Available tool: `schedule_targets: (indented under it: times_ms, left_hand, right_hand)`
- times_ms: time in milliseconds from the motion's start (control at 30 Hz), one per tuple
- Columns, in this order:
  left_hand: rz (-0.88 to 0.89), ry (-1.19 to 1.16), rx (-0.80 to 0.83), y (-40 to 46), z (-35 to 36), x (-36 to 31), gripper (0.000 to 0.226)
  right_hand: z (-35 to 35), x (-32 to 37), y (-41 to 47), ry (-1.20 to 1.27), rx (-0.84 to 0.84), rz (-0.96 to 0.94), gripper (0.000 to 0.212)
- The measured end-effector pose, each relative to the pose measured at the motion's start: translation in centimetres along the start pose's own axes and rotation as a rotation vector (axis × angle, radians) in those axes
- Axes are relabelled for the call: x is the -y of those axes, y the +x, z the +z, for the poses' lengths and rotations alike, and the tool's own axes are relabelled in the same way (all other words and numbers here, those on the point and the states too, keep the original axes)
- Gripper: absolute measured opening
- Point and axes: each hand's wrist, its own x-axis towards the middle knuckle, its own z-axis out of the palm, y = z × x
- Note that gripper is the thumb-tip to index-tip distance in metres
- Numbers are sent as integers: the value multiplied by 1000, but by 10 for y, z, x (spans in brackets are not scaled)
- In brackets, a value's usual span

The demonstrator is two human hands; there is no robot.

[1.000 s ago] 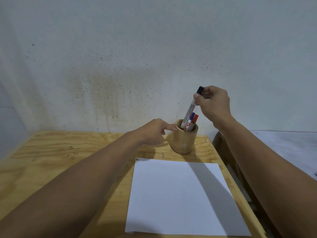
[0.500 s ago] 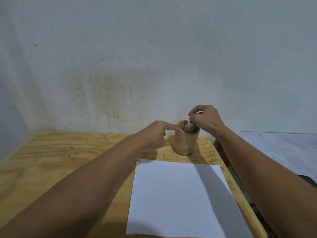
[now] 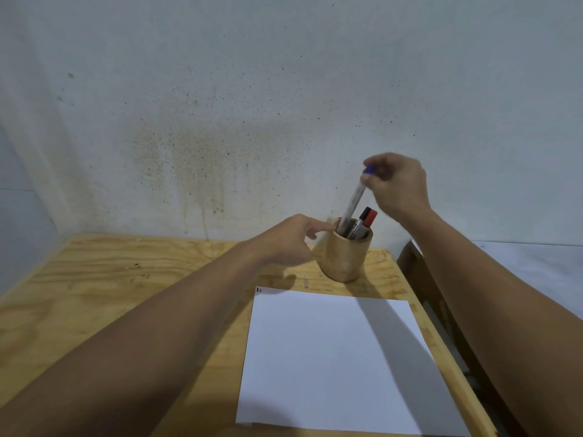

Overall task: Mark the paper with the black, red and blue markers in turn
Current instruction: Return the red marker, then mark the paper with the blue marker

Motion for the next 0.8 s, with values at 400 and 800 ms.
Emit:
schedule_targets:
  times_ms: [400, 800]
  left_hand:
    - [-271, -947, -288, -52, -16, 14, 19]
    - [-279, -1068, -464, -76, -15, 19, 13]
  right_hand:
    - [9, 45, -82, 599, -24, 237, 12]
    - [49, 47, -115, 392, 173, 255, 7]
